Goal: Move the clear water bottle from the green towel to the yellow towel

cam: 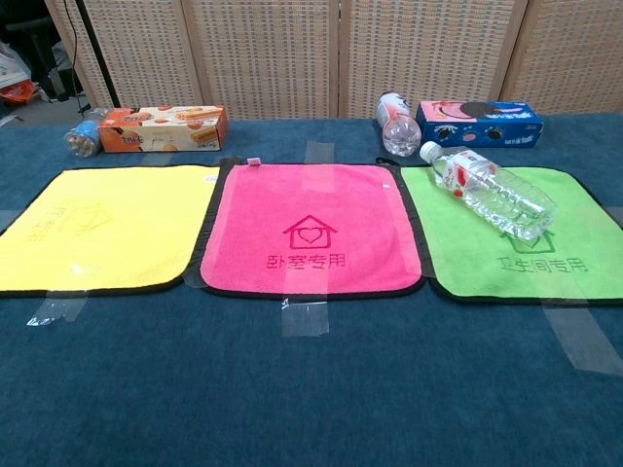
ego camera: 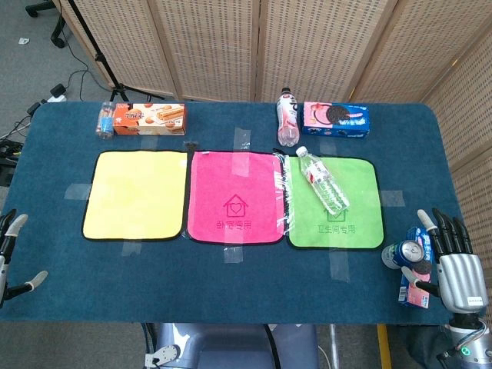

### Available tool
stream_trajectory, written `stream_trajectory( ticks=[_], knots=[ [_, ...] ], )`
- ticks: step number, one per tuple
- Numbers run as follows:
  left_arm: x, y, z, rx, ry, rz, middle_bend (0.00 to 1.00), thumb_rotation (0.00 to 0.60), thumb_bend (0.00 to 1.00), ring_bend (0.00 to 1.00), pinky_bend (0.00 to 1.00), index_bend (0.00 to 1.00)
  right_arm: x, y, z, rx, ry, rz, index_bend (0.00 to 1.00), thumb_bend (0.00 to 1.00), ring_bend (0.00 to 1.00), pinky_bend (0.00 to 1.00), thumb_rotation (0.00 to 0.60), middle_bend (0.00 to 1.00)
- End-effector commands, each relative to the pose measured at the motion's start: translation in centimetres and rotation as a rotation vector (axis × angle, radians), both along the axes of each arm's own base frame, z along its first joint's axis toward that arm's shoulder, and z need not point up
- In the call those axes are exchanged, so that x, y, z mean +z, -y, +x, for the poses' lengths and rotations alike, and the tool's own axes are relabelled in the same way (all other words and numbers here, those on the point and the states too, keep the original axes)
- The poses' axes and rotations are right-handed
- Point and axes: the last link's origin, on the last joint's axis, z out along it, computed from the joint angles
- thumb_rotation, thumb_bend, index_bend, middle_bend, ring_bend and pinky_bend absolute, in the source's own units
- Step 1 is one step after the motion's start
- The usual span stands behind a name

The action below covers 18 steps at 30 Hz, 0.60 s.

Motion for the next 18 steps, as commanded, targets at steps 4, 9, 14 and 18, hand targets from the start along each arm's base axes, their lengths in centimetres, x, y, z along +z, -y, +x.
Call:
stream_trajectory(
  ticks=[4,9,14,18],
  knots=[
    [0.0,0.0,0.0,0.002,-0.002,-0.002,0.00,0.600,0.00,0.00,0.00,0.00,0.0,0.0,0.0,-0.001,0.000,0.003,0.00,0.00,0.00,0.00,0.600,0.00],
    [0.0,-0.1,0.0,0.003,-0.002,-0.001,0.00,0.600,0.00,0.00,0.00,0.00,-0.2,0.1,-0.1,-0.004,0.000,0.013,0.00,0.00,0.00,0.00,0.600,0.00],
    [0.0,-0.2,0.0,0.003,0.000,0.001,0.00,0.600,0.00,0.00,0.00,0.00,-0.4,0.7,0.1,0.005,0.025,0.043,0.00,0.00,0.00,0.00,0.600,0.00],
    [-0.1,-0.5,0.1,0.004,-0.008,-0.001,0.00,0.600,0.00,0.00,0.00,0.00,0.0,2.8,0.9,0.036,0.022,0.064,0.00,0.23,0.00,0.00,0.600,0.00]
  ],
)
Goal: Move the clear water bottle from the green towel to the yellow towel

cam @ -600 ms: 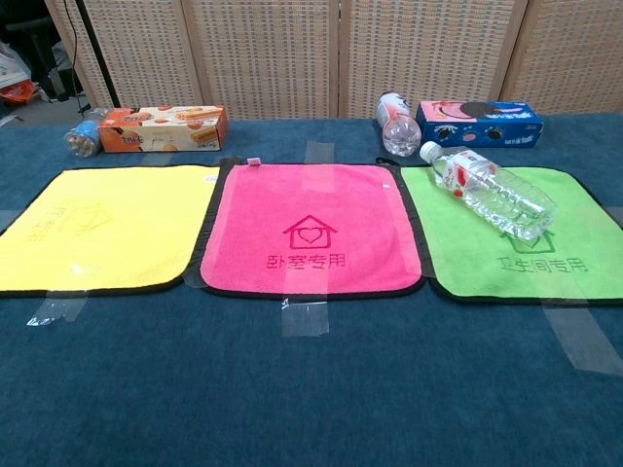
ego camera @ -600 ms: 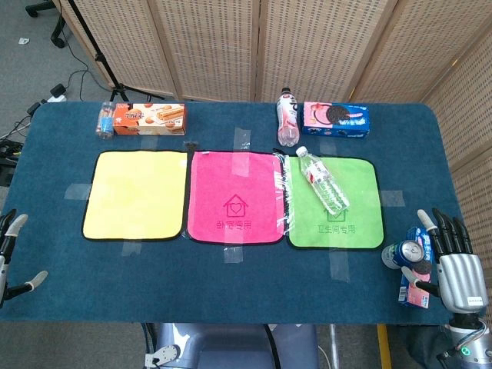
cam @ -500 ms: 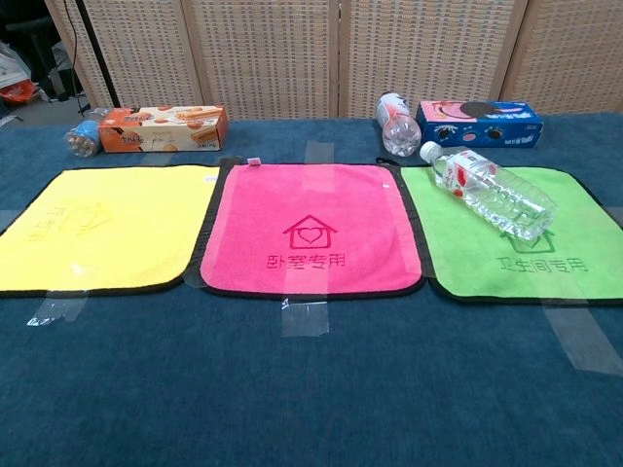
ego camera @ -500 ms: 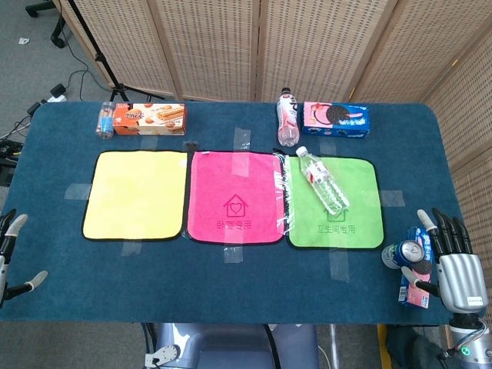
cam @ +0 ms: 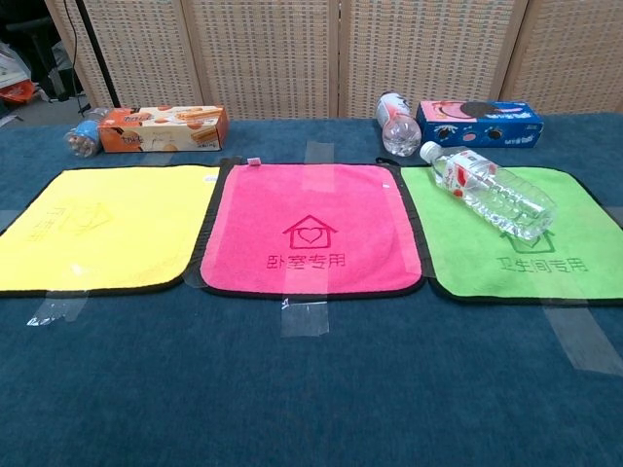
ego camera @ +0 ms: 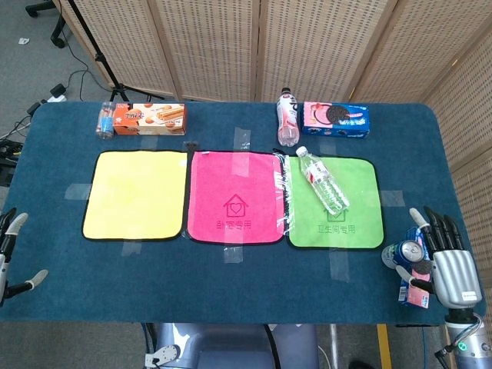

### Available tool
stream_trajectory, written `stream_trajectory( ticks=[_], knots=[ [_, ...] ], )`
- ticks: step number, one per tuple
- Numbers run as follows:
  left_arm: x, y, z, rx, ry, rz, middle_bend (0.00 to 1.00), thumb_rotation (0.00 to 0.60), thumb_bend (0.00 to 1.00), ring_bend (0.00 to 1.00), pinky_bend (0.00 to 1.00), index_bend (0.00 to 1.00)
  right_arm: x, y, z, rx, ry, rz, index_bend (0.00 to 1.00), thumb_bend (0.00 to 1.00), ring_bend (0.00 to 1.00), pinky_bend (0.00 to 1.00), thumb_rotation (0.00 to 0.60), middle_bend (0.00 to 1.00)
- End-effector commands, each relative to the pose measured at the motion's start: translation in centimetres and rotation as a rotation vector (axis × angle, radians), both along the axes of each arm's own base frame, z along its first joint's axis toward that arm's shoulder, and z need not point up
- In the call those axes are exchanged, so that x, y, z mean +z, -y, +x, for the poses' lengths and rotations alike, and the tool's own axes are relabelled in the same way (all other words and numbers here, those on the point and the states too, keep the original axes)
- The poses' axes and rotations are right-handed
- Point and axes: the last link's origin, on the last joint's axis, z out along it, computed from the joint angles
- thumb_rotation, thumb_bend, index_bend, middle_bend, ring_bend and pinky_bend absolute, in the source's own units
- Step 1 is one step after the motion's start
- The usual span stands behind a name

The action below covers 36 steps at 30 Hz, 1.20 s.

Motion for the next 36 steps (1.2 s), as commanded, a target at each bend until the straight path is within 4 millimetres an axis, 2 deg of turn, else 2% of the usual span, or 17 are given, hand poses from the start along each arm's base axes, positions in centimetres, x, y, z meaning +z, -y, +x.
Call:
stream_trajectory(
  ticks=[1,2,4,6,12,17,21,25,29,36],
  knots=[
    [-0.1,-0.3,0.1,0.000,-0.006,-0.001,0.00,0.600,0.00,0.00,0.00,0.00,0.4,2.2,1.1,0.036,-0.007,0.019,0.01,0.41,0.00,0.00,0.600,0.00],
    [-0.2,-0.3,0.1,0.002,-0.008,-0.002,0.00,0.600,0.00,0.00,0.00,0.00,0.6,2.9,1.5,0.043,-0.005,0.029,0.02,0.53,0.00,0.00,0.600,0.00],
    [-0.3,-0.5,0.2,0.005,-0.011,-0.005,0.00,0.600,0.00,0.00,0.00,0.00,1.0,4.8,2.7,0.067,0.005,0.042,0.07,0.86,0.00,0.00,0.600,0.00],
    [-0.3,-0.8,0.3,0.001,-0.012,-0.004,0.00,0.600,0.00,0.00,0.00,0.00,1.4,7.0,4.1,0.082,0.027,0.056,0.09,0.99,0.00,0.00,0.600,0.00],
    [-0.1,-1.4,0.2,0.010,-0.013,0.017,0.00,0.600,0.00,0.00,0.00,0.00,2.2,13.0,7.4,0.043,0.194,0.117,0.15,1.00,0.00,0.02,0.600,0.03],
    [-0.2,-2.2,0.0,0.038,-0.009,0.011,0.00,0.600,0.00,0.00,0.00,0.00,0.7,17.0,7.9,-0.103,0.324,0.258,0.15,1.00,0.00,0.03,0.600,0.04],
    [-0.1,-2.7,0.0,0.047,-0.007,0.009,0.00,0.600,0.00,0.00,0.00,0.00,-0.7,19.5,7.5,-0.227,0.430,0.347,0.15,1.00,0.00,0.06,0.600,0.06],
    [-0.2,-3.0,-0.1,0.058,-0.002,0.000,0.00,0.600,0.00,0.00,0.00,0.00,-2.3,21.2,7.1,-0.310,0.505,0.394,0.15,1.00,0.00,0.18,0.600,0.09],
    [-0.1,-3.4,-0.2,0.069,0.003,-0.006,0.00,0.600,0.00,0.00,0.00,0.00,-4.3,22.5,6.8,-0.376,0.564,0.423,0.15,1.00,0.00,0.18,0.600,0.11],
    [-0.2,-3.8,-0.4,0.086,0.008,-0.018,0.00,0.600,0.00,0.00,0.00,0.00,-6.6,23.9,6.1,-0.473,0.637,0.413,0.15,1.00,0.03,0.20,0.600,0.13]
  ],
)
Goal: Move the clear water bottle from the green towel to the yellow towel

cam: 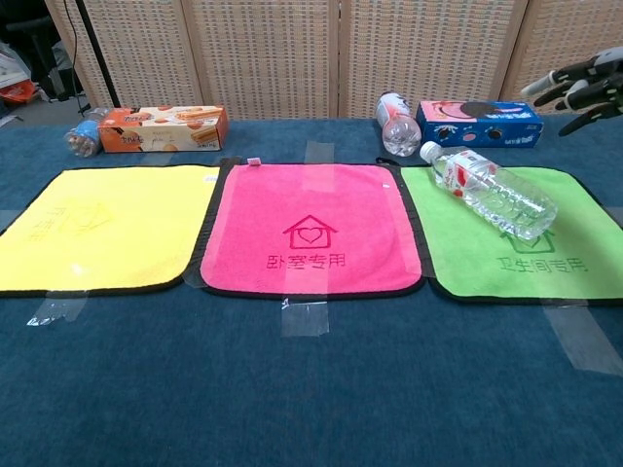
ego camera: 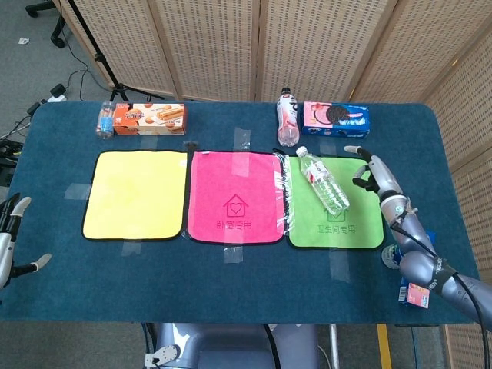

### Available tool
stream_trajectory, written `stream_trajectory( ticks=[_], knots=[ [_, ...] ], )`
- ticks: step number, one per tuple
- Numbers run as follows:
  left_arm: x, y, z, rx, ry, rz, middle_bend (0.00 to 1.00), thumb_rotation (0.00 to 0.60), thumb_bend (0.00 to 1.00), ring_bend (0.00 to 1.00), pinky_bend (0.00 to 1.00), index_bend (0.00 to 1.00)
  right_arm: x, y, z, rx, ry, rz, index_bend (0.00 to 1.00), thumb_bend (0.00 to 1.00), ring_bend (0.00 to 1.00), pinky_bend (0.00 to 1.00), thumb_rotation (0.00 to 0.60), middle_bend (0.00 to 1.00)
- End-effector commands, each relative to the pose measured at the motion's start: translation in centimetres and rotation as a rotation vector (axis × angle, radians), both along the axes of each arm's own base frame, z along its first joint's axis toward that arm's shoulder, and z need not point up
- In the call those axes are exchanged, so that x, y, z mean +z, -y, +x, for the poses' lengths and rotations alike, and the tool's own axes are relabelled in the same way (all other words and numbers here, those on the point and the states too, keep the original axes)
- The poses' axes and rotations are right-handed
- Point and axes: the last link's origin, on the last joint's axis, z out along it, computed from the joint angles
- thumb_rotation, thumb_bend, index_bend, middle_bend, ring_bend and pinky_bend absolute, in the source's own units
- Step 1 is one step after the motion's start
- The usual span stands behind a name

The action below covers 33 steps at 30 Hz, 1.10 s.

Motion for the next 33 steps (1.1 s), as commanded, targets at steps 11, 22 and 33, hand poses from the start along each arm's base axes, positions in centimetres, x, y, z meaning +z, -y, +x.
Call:
stream_trajectory(
  ticks=[11,22,33],
  knots=[
    [0.0,-0.3,-0.2,0.011,0.006,-0.012,0.00,0.600,0.00,0.00,0.00,0.00,-5.6,0.7,-0.1,-0.146,0.085,0.093,0.15,1.00,0.03,0.21,0.600,0.13],
    [0.3,-0.2,-0.4,0.016,0.019,-0.009,0.00,0.600,0.00,0.00,0.00,0.00,-7.1,0.8,2.4,-0.139,0.095,0.113,0.16,1.00,0.04,0.24,0.600,0.14],
    [0.7,-0.2,-0.6,0.013,0.030,-0.010,0.00,0.600,0.00,0.00,0.00,0.00,-9.2,-0.3,5.1,-0.103,0.098,0.198,0.16,1.00,0.04,0.25,0.600,0.14]
  ],
)
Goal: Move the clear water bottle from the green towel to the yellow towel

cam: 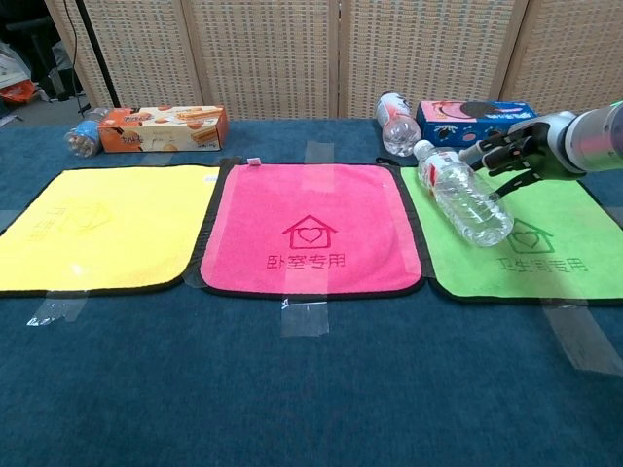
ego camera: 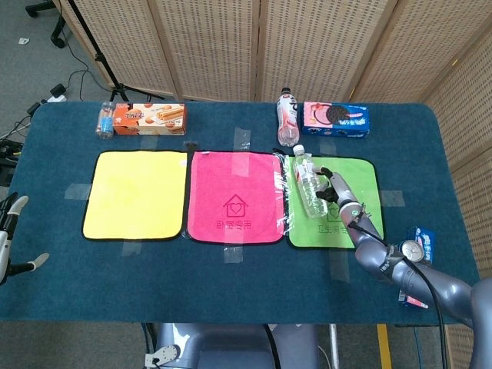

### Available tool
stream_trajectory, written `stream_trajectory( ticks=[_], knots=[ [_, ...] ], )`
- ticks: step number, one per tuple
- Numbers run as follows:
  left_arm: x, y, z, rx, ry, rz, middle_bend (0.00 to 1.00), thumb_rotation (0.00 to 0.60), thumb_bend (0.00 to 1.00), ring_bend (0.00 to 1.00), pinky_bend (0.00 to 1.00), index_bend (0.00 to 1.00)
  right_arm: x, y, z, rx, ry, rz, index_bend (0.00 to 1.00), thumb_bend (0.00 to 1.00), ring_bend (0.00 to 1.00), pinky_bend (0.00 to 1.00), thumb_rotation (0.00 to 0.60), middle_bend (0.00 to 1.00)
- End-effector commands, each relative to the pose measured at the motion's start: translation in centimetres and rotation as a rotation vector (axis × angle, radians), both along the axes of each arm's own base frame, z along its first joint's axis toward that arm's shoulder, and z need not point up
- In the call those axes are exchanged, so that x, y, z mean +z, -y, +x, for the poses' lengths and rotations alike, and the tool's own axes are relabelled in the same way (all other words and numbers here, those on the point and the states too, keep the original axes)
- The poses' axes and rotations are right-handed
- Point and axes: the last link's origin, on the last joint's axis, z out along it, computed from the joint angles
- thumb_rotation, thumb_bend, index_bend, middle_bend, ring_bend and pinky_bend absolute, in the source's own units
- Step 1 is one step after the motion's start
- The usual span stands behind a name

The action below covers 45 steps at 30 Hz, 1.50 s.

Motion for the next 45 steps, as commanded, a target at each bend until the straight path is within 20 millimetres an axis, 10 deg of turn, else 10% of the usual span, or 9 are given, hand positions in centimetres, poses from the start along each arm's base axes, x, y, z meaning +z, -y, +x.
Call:
stream_trajectory(
  ticks=[1,45],
  knots=[
    [0.1,0.0,-0.1,0.000,0.002,0.000,0.00,0.600,0.00,0.00,0.00,0.00,-0.6,-0.3,0.7,0.005,0.009,0.019,0.16,1.00,0.04,0.25,0.600,0.14],
    [0.1,0.1,-0.3,0.008,0.004,-0.001,0.00,0.600,0.00,0.00,0.00,0.00,-7.2,-2.9,14.1,0.149,0.215,0.157,0.16,1.00,0.04,0.29,0.600,0.14]
  ],
)
